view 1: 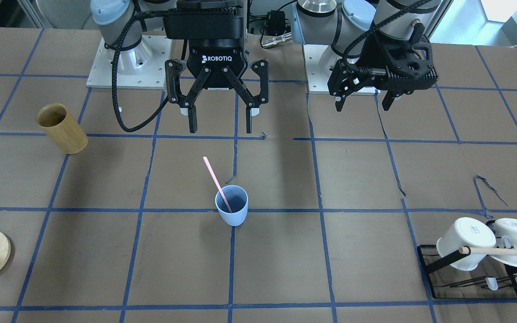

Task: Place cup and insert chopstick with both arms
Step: 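Open the right gripper to release the chopstick into the blue cup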

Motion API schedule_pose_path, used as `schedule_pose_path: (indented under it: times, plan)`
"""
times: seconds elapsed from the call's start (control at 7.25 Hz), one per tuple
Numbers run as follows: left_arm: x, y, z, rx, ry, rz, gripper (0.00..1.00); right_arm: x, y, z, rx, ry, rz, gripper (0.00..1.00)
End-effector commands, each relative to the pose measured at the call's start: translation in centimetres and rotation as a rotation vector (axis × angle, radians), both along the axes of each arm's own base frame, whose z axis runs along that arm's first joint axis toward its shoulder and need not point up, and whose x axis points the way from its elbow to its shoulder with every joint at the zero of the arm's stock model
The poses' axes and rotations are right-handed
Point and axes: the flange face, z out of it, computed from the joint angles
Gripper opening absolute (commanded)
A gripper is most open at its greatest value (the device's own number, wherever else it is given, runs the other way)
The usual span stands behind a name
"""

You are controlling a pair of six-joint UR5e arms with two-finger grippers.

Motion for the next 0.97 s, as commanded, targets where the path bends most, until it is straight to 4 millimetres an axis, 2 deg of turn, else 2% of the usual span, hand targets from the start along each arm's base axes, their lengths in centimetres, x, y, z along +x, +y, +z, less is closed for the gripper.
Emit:
schedule_pose_path:
  times: [0.0,0.28,0.41,0.55,0.69,0.83]
  plan:
    - [0.1,0.0,0.1,-0.002,-0.011,0.001,1.00,-0.7,-0.3,1.1,-0.032,-0.010,0.001,0.97]
    - [0.1,0.0,0.2,-0.004,-0.011,0.001,1.00,-2.1,-1.1,0.9,0.036,0.030,-0.014,1.00]
    - [0.0,0.0,0.0,-0.001,0.001,0.001,1.00,-4.1,-2.2,1.0,0.101,0.084,0.003,1.00]
    - [0.0,0.1,0.0,-0.001,0.002,0.001,1.00,-7.2,-3.7,0.4,0.190,0.136,0.004,1.00]
    - [0.0,0.2,0.1,-0.002,-0.001,0.001,1.00,-10.3,-5.0,-0.8,0.284,0.106,-0.021,1.00]
    - [0.0,0.3,0.2,-0.005,-0.003,0.001,1.00,-14.2,-6.1,-2.1,0.398,0.094,-0.037,1.00]
